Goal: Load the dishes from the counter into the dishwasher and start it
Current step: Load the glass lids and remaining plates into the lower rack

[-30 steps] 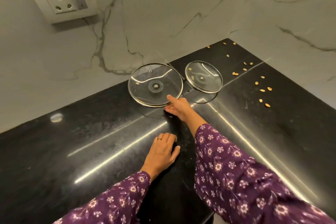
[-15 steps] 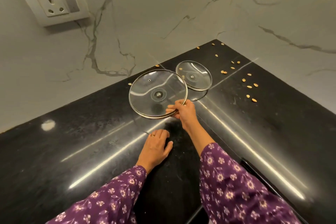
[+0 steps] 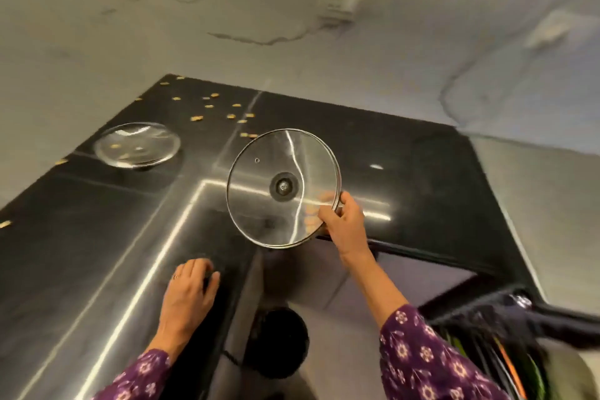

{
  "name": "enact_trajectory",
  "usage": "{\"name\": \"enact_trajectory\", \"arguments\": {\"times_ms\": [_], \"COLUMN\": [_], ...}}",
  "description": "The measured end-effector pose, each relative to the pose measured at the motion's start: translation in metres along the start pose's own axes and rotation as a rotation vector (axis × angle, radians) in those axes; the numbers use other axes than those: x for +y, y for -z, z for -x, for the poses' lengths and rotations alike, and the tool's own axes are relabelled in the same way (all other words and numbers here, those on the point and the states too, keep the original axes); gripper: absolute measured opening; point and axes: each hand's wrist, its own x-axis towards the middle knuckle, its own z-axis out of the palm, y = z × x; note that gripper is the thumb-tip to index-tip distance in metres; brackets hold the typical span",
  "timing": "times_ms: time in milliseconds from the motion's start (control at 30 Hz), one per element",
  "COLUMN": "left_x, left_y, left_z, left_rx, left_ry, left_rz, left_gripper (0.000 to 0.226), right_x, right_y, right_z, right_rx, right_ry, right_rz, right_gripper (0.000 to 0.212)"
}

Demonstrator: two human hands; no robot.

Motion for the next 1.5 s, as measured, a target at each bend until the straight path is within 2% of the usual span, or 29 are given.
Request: {"name": "enact_trajectory", "arguments": {"times_ms": [133, 300, 433, 633, 767, 933, 1033, 1167, 1500], "left_x": [0.096, 0.234, 0.333, 0.450, 0.495, 0.544, 0.580, 0.632, 0.742], "left_y": [-0.047, -0.111, -0.157, -0.204, -0.227, -0.259, -0.293, -0.340, -0.469], "left_z": [0.008, 0.036, 0.076, 0.164, 0.207, 0.233, 0.229, 0.212, 0.156], "left_rx": [-0.171, -0.375, -0.521, -0.708, -0.818, -0.877, -0.911, -0.940, -0.917], "left_ry": [-0.216, -0.510, -0.710, -0.969, -1.118, -1.256, -1.293, -1.322, -1.334], "left_rz": [0.087, 0.142, 0.171, 0.233, 0.220, 0.218, 0.176, 0.115, 0.074], "left_gripper": [0.027, 0.030, 0.031, 0.026, 0.024, 0.023, 0.024, 0.015, 0.017], "right_x": [-0.014, 0.002, 0.015, 0.058, 0.083, 0.119, 0.140, 0.170, 0.237], "right_y": [0.136, 0.285, 0.369, 0.470, 0.511, 0.555, 0.584, 0.624, 0.734], "right_z": [0.063, 0.167, 0.251, 0.362, 0.406, 0.423, 0.417, 0.398, 0.337], "right_rx": [0.283, 0.609, 0.821, 1.067, 1.151, 1.174, 1.171, 1.166, 1.097], "right_ry": [0.069, 0.032, -0.003, -0.150, -0.274, -0.475, -0.559, -0.654, -0.783], "right_rz": [0.109, 0.163, 0.270, 0.615, 0.742, 0.811, 0.825, 0.809, 0.928], "right_gripper": [0.019, 0.017, 0.013, 0.004, 0.010, 0.003, 0.012, 0.003, 0.019]}}
